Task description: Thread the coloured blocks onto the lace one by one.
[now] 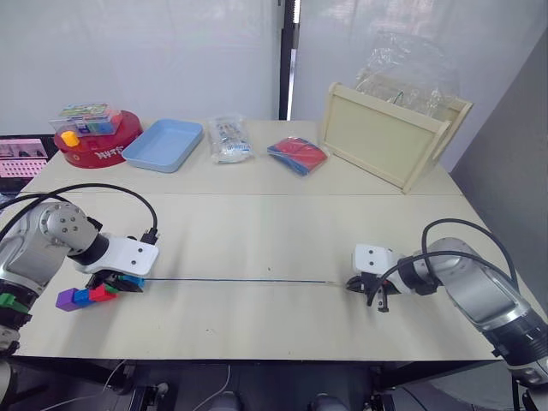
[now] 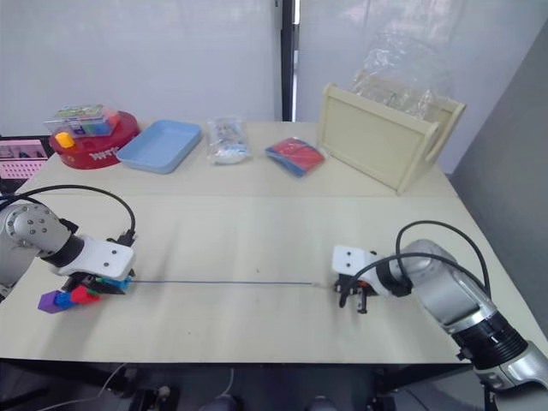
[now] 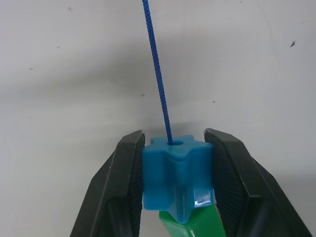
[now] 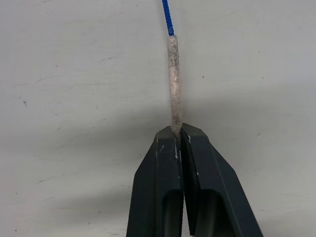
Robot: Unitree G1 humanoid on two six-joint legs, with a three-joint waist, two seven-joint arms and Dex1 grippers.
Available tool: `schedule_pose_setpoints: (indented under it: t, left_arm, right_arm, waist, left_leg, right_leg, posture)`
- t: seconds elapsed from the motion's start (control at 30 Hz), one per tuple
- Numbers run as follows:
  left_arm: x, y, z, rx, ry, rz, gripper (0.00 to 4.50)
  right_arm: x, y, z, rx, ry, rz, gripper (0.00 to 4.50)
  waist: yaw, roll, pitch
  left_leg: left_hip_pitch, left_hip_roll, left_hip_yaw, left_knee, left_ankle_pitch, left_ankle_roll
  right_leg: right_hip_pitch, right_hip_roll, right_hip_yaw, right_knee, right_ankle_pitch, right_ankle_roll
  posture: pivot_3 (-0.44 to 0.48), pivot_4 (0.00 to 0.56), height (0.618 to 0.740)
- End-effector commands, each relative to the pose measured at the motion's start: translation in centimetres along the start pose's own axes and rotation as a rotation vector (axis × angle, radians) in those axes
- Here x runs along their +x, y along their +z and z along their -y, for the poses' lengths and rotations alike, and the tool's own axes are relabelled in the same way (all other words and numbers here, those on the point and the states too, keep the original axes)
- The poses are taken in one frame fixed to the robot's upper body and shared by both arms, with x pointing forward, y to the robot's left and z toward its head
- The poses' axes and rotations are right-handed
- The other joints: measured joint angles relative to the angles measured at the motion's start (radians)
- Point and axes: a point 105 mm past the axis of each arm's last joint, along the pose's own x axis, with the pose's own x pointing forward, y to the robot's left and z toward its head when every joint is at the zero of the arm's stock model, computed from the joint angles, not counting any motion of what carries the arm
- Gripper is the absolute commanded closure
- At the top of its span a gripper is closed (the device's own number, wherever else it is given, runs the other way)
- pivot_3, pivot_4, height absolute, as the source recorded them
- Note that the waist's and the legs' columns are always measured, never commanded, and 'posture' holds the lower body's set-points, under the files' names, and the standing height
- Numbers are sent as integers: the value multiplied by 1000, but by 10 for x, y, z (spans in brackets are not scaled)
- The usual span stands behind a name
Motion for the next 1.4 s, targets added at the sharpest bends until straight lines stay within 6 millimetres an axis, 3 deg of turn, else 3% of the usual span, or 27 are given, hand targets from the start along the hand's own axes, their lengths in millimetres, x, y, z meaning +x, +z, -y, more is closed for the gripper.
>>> schedule_pose_setpoints:
  t: [0.03,0.27,0.6,0.93,1.0,1.2,1.37,1.4]
  left_arm:
    - [-9,2,2,-59,28,33,3104]
    - [-5,-12,14,-170,36,-20,3104]
    - [-2,-12,16,-184,45,-6,3104]
    - [1,-8,23,-203,26,31,3104]
    - [0,-7,23,-206,29,35,2039]
    - [-19,-3,18,-223,103,94,67]
    - [-43,-4,19,-332,197,225,0]
    - [-46,-7,21,-368,207,258,0]
  right_arm:
    - [-4,-4,1,-5,-1,-20,4500]
    - [-3,-3,5,-24,2,-24,4500]
    - [0,0,10,-34,11,-6,4500]
    - [10,23,9,-59,11,96,4500]
    - [10,24,9,-58,9,97,3813]
    - [2,33,14,-51,-13,134,1806]
    - [-12,34,16,13,-8,180,119]
    - [-14,33,17,29,-8,190,22]
  waist:
    - [0,0,0]
    - [-1,0,0]
    - [-4,0,0]
    - [-22,0,0]
    - [-22,0,0]
    - [-23,0,0]
    - [-23,0,0]
    - [-23,0,0]
  left_leg:
    - [0,0,0,0,0,0]
    - [0,0,0,0,0,0]
    - [0,0,0,0,0,0]
    - [1,1,0,0,0,0]
    - [1,0,0,0,0,0]
    - [1,1,0,0,0,0]
    - [1,1,0,0,0,0]
    - [1,0,0,0,0,0]
  right_leg:
    - [0,0,0,0,0,0]
    - [0,0,0,1,0,0]
    - [0,0,0,2,0,0]
    - [-1,0,0,5,0,0]
    - [-2,0,0,6,0,0]
    - [-2,1,0,6,0,0]
    - [-2,0,0,6,0,0]
    - [-2,0,0,6,0,0]
  posture:
    - [0,150,740]
    - [0,150,740]
    - [0,150,740]
    - [0,150,740]
    - [0,150,740]
    - [0,150,740]
    - [0,150,740]
    - [0,150,740]
